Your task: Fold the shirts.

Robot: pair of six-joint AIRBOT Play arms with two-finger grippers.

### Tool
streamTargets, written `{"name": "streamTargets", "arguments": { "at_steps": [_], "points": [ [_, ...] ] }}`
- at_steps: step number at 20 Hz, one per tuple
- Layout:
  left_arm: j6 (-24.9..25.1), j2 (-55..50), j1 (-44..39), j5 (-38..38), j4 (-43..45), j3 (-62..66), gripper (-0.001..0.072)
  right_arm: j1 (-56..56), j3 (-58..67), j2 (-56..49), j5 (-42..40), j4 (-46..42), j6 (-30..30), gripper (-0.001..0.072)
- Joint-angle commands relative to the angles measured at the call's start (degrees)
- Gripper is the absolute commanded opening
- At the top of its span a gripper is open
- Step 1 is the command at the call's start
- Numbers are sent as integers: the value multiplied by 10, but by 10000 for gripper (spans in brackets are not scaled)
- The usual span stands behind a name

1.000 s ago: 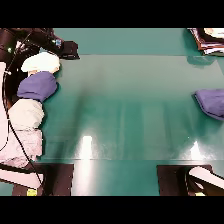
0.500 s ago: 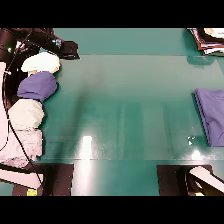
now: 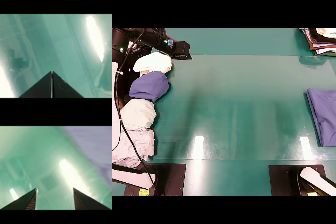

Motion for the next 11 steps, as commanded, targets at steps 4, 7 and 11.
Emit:
{"name": "streamTargets", "arguments": {
  "at_steps": [4,7,11],
  "points": [
    [0,0,0,4,0,0,23,230,35,0,6,23,-54,16],
    [0,0,0,4,0,0,23,289,51,0,1,23,-65,18],
    [0,0,0,4,0,0,23,305,59,-1,1,23,-66,18]
  ]
}}
